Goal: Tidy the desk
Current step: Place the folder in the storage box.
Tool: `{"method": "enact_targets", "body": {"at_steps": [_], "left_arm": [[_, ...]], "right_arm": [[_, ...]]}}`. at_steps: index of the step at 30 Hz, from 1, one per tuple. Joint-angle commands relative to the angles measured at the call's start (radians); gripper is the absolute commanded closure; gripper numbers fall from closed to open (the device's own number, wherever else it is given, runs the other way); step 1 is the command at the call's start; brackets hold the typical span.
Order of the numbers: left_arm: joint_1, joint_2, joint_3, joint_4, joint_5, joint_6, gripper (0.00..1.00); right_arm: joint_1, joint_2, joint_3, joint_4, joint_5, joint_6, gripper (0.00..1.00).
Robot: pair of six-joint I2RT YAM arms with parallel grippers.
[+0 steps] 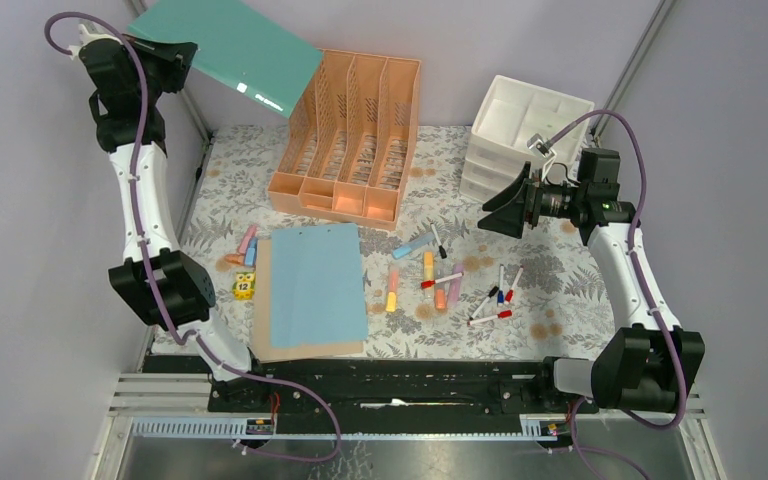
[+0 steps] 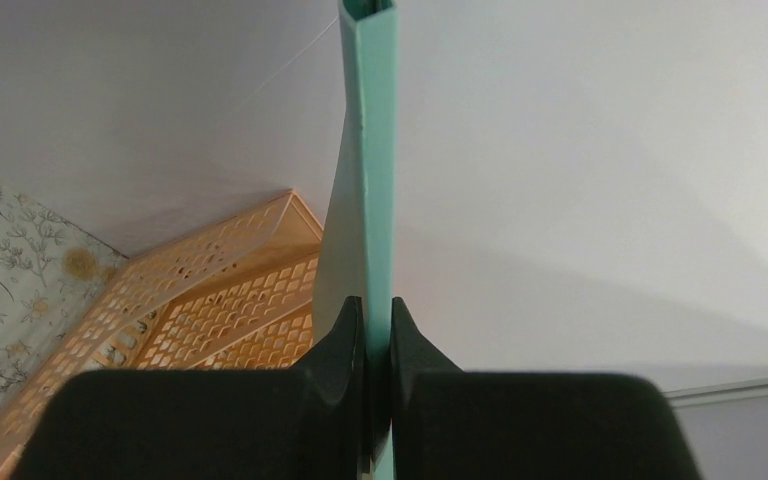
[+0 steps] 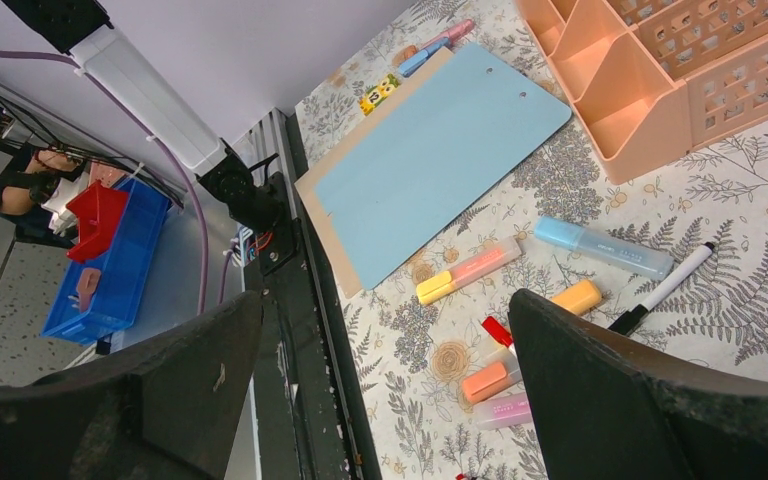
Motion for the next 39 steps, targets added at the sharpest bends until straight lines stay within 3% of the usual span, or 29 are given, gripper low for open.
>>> {"method": "enact_targets", "body": {"at_steps": [1,21,27,33,39], "left_arm": [[0.007,0.005,0.016,0.127,0.046,-0.007,1.00],[-0.009,0.078,-0.006,0.057,-0.064,0.349,1.00],[0.022,0.049,-0.111,0.183,0.003,0.246,1.00],[0.065,-0.042,-0.323,0.477,0.090,0.067,1.00],[0.099,-0.081,-0.365,0.629,0.128,0.009,1.00]], "right_arm": [[-0.007,-0.028,-0.004,0.019,-0.049,0.003,0.00],[-0.007,-0.023,-0.001,0.019,-0.056,0.005,0.00],[-0.007,-0.024,-0.002,0.019,-0.058,0.003,0.00],[-0.006,-0.027,-0.009,0.018,-0.060,0.001,0.00],[-0.007,-0.019,-0.005,0.020,-0.065,0.000,0.00]]}}
